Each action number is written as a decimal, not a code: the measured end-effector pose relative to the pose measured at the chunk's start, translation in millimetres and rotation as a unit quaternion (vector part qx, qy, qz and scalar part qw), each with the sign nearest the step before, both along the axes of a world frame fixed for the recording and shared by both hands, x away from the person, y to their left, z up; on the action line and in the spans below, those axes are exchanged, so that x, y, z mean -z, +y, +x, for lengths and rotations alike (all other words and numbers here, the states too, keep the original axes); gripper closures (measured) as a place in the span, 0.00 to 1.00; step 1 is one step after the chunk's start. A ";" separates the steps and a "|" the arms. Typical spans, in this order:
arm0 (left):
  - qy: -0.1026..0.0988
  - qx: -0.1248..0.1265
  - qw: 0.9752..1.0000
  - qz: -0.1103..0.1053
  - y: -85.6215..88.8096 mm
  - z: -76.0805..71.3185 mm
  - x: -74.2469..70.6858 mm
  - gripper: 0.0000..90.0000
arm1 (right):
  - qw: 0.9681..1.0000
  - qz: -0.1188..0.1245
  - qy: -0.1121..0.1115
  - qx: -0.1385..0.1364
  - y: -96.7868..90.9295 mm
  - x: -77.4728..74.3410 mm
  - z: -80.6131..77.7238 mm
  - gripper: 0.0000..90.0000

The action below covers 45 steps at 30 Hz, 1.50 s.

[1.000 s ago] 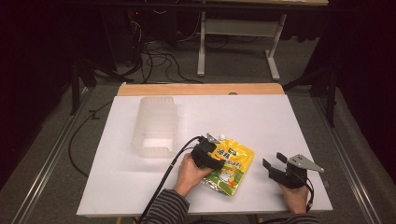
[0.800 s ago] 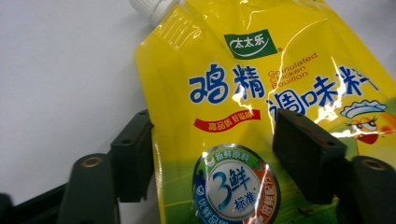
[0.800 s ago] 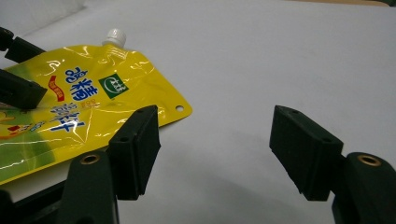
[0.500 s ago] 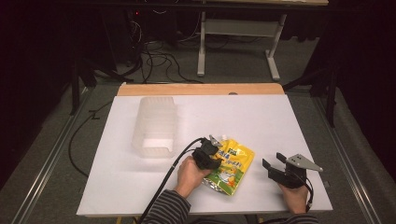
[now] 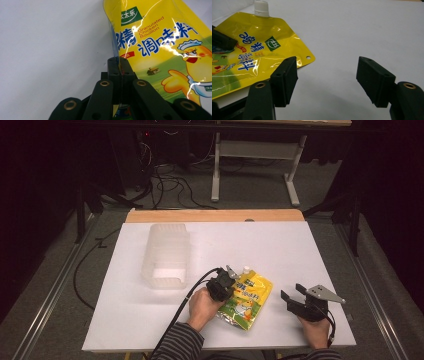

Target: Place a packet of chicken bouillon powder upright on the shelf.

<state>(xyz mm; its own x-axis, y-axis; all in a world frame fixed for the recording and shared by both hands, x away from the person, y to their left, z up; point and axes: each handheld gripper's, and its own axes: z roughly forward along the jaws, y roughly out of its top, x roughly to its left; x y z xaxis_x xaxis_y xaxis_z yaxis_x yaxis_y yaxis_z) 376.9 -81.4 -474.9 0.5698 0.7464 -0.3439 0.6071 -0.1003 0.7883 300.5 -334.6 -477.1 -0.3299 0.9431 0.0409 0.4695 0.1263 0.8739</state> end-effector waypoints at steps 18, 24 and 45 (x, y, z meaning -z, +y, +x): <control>-0.008 0.006 0.993 -0.116 30.1 -14.8 -57.1 1.00 | 1.000 0.006 -0.004 0.001 -0.5 -0.3 -1.7 0.38; -0.007 0.012 0.989 -0.150 41.8 -18.9 -74.1 1.00 | 1.000 0.007 -0.004 0.001 -0.7 -0.3 -1.9 0.38; -0.066 0.013 0.981 -0.184 65.0 -26.3 -123.4 1.00 | 1.000 0.008 -0.006 0.000 -1.2 -0.3 -1.8 0.38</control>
